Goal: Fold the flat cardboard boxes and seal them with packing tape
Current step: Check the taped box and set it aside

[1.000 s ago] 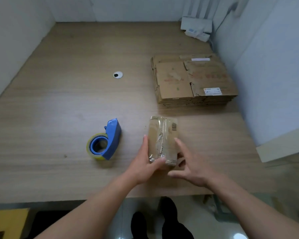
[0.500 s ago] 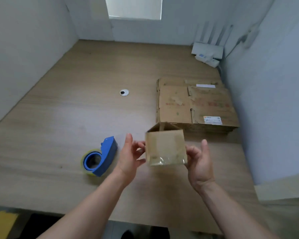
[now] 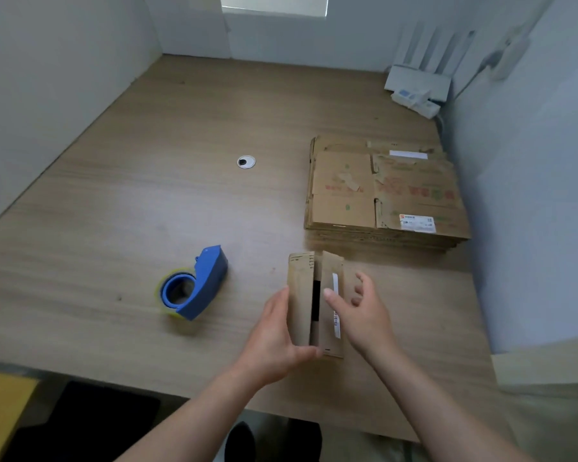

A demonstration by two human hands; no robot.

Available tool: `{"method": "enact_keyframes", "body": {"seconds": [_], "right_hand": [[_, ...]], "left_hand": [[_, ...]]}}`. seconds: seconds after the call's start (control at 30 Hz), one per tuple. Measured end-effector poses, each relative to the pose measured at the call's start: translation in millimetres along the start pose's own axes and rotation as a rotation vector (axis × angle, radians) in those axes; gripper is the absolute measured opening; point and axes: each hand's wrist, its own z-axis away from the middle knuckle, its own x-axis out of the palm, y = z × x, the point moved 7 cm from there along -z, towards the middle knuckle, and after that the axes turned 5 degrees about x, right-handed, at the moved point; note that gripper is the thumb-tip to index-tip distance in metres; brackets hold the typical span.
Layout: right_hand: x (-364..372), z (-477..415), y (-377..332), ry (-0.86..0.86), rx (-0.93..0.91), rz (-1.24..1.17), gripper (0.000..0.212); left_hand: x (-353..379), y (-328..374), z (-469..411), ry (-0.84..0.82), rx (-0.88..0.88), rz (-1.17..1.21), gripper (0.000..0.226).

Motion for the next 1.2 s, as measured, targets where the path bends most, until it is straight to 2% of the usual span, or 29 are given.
{"method": "enact_keyframes", "body": {"seconds": [0.07, 0.2, 0.33, 0.4, 0.43, 0.47, 0.5, 0.57, 0.63, 0.7, 0.77, 0.8, 0.9, 1.0, 1.07, 1.13, 1.17, 1.2], "right_hand": [[4.2, -8.5, -13.7, -0.003, -0.01, 0.065, 0.102], [11.1, -20.7, -25.9, -0.013, -0.013, 0.133, 0.102], [5.4, -25.6, -28.6, -0.021, -0.089, 0.198, 0.102], [1.7, -26.9, -27.8, -0.043, -0.138, 0.218, 0.077], [-2.4, -27.0, -28.5, -0.021, -0.154, 0.179, 0.052], [-8.8, -27.0, -25.6, 0.032, -0.125, 0.091, 0.026], [-15.4, -27.5, -20.3, 0.078, -0.092, -0.033, 0.019], [-25.7, -29.1, -3.8, 0.119, 0.023, -0.242, 0.032], [-26.6, -25.1, 6.5, 0.024, 0.083, -0.22, 0.029], [-24.2, -17.9, 2.9, -0.094, -0.008, 0.082, 0.028], [-21.5, -14.6, -4.4, -0.123, -0.133, 0.45, 0.02], [-18.9, -14.6, -6.9, -0.127, -0.166, 0.533, 0.024], [-12.6, -15.8, -11.1, -0.1, -0.132, 0.569, 0.045], [-8.2, -15.6, -14.7, -0.02, -0.195, 0.677, 0.056], [-6.6, -11.9, -15.3, -0.03, -0.287, 0.633, 0.05], [-12.2, -7.7, -15.8, -0.036, -0.35, 0.442, 0.017], [-17.5, -9.1, -10.7, -0.02, -0.313, 0.318, 0.009], [-24.2, -13.7, -2.1, 0.036, -0.246, 0.202, 0.019]], "left_hand": [[7.7, -6.8, 2.7, 0.002, -0.059, -0.003, 0.104], [6.4, -4.3, 6.2, 0.015, -0.071, 0.014, 0.077], [-2.9, -5.5, 6.4, -0.021, -0.049, 0.079, 0.061], [-10.3, -11.8, 4.8, 0.031, -0.089, 0.15, 0.046], [-15.6, -17.9, 2.3, 0.087, -0.135, 0.191, 0.036], [-20.5, -26.3, -0.6, 0.156, -0.199, 0.24, 0.026], [-25.5, -35.1, -3.7, 0.232, -0.265, 0.289, 0.02], [-33.2, -47.8, -8.2, 0.362, -0.377, 0.37, 0.022], [-38.6, -53.9, -12.0, 0.455, -0.458, 0.413, 0.024], [-45.4, -55.7, -14.2, 0.542, -0.533, 0.394, 0.03], [-50.9, -53.8, -16.0, 0.615, -0.567, 0.349, 0.034], [-50.6, -51.7, -17.3, 0.63, -0.562, 0.329, 0.034], [-38.8, -37.8, -21.3, 0.583, -0.486, 0.251, 0.036], [-24.7, -24.3, -20.5, 0.5, -0.401, 0.105, 0.07], [-18.4, -18.5, -21.7, 0.441, -0.358, -0.011, 0.086], [-17.2, -19.0, -23.1, 0.391, -0.35, -0.037, 0.091], [-18.5, -21.8, -23.3, 0.376, -0.356, 0.012, 0.094], [-20.9, -24.3, -22.5, 0.366, -0.36, 0.102, 0.096]]}}
